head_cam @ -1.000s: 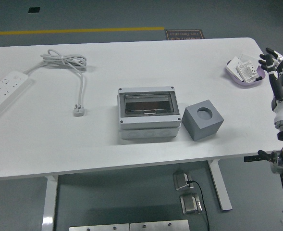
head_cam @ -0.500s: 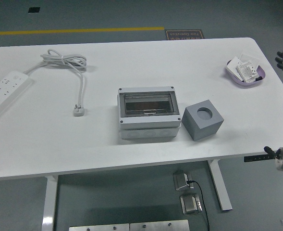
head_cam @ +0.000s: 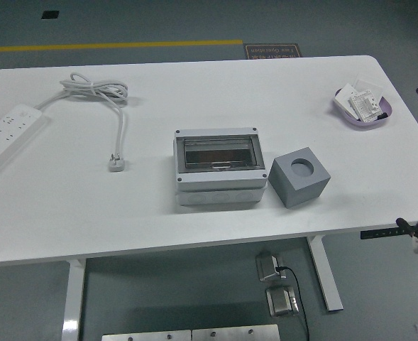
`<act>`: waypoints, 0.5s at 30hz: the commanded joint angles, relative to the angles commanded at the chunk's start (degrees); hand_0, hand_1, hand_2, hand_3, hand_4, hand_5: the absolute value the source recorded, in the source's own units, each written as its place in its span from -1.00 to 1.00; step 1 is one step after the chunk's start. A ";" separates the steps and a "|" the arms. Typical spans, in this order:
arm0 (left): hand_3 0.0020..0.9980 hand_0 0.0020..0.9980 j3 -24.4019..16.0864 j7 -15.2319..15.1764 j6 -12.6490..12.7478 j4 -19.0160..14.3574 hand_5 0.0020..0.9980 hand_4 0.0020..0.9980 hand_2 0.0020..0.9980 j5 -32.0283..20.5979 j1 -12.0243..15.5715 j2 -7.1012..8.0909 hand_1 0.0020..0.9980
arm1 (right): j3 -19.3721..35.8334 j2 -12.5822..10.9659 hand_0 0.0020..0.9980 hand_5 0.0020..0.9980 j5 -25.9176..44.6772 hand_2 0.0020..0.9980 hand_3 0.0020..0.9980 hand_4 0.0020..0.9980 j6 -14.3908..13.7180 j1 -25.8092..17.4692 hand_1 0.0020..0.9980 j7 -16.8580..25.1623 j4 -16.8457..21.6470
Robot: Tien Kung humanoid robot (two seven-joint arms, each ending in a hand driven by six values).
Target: Fetch the battery,place it into the box,close the lid of the box
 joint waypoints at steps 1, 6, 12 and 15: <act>0.38 0.78 -0.04 -0.96 0.96 0.00 -0.47 0.10 0.48 -0.39 -0.01 0.05 0.56 | 0.32 0.04 0.61 0.70 -0.33 0.54 0.60 0.83 0.00 -0.15 0.51 -0.04 0.24; 0.39 0.70 -1.08 -1.07 3.00 0.00 -0.44 0.28 0.23 0.70 0.06 0.24 0.33 | 1.19 0.15 0.58 0.69 -0.77 0.51 0.55 0.82 0.07 0.39 0.49 0.04 0.73; 0.24 0.60 -1.54 -0.03 4.04 0.00 -0.45 0.33 -0.16 1.18 0.47 0.13 0.21 | 0.62 -0.31 0.58 0.68 -1.13 0.50 0.53 0.81 0.18 1.52 0.48 0.00 0.86; 0.22 0.69 -1.85 0.34 3.96 0.00 -0.47 0.33 0.10 1.44 0.78 -0.08 0.39 | 0.30 -0.51 0.57 0.64 -1.32 0.49 0.51 0.78 0.19 1.54 0.46 -0.03 0.81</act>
